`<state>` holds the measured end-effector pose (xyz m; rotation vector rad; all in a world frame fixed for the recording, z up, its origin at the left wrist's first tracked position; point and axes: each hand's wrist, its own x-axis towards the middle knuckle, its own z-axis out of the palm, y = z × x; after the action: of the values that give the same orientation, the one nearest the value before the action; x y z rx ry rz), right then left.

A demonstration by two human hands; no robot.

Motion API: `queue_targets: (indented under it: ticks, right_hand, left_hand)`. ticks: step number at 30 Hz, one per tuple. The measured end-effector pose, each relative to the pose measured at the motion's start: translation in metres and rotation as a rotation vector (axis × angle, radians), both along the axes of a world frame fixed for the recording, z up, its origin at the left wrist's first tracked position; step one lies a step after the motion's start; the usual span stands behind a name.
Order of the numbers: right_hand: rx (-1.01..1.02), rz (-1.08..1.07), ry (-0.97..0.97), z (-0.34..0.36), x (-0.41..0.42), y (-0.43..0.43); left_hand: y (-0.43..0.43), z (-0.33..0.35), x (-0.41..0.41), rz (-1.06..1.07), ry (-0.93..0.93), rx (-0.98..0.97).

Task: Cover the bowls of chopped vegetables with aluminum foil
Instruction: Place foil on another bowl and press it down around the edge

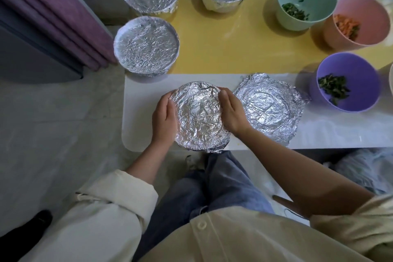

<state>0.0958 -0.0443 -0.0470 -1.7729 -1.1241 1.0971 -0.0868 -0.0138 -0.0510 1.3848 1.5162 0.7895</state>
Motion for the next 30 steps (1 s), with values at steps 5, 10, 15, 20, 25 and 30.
queue_targets:
  ticks: [5,10,15,20,25,30]
  right_hand:
    - [-0.033,0.099,-0.022,0.009,0.004,0.023]
    - [-0.047,0.17,-0.034,0.013,0.011,0.045]
    - [-0.037,0.212,-0.094,0.016,0.001,0.056]
    - [0.207,-0.034,-0.361,0.027,0.003,0.028]
    - [0.365,0.318,-0.82,0.017,-0.028,-0.027]
    - [0.256,0.335,-0.911,-0.006,-0.033,-0.023]
  left_hand:
    - [-0.008,0.006,0.008,0.234,-0.147,-0.123]
    - [-0.009,0.01,0.004,0.286,-0.184,-0.167]
    - [-0.019,0.005,0.001,0.337,-0.139,-0.167]
    - [-0.021,0.004,-0.007,0.273,-0.069,-0.103]
    - [-0.018,0.002,0.0,0.041,0.307,0.37]
    - [-0.018,-0.012,0.005,-0.098,0.422,0.401]
